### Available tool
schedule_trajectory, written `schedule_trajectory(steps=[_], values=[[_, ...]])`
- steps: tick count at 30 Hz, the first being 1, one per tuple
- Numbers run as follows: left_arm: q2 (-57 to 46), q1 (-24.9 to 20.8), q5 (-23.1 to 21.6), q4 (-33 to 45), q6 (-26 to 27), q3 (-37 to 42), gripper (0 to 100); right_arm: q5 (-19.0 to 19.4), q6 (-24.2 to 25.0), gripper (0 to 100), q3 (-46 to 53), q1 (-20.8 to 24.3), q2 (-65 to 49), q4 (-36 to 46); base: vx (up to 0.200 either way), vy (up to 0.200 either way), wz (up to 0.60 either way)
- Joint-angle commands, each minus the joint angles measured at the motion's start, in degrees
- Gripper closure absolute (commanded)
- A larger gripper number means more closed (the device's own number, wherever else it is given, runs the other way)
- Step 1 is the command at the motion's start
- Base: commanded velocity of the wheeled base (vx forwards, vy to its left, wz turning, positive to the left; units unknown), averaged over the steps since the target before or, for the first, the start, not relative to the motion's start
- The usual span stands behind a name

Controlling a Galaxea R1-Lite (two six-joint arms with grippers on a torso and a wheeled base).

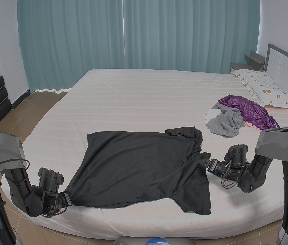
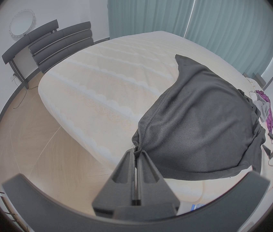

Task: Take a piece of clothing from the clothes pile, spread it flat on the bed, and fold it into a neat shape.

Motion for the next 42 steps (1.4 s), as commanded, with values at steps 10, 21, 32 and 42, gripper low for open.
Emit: schedule_trajectory(steps=[10,21,32,42], values=[[0.1,0.0,-1.1,0.0,-0.1,0.1,100,6.4,-1.2,0,26.2,6.7,-6.0,-10.9,0.0,0.0,0.0],[0.1,0.3,-1.1,0.0,0.0,0.1,100,-1.3,-5.1,0,25.5,9.9,-1.4,-11.0,0.0,0.0,0.0],[0.1,0.3,-1.2,0.0,0.0,0.3,100,-2.3,-5.0,100,24.6,9.2,-2.2,-11.4,0.0,0.0,0.0],[-0.3,0.3,-1.0,0.7,0.4,0.7,100,2.5,-5.2,100,34.4,3.9,-11.5,-11.3,0.0,0.0,0.0]])
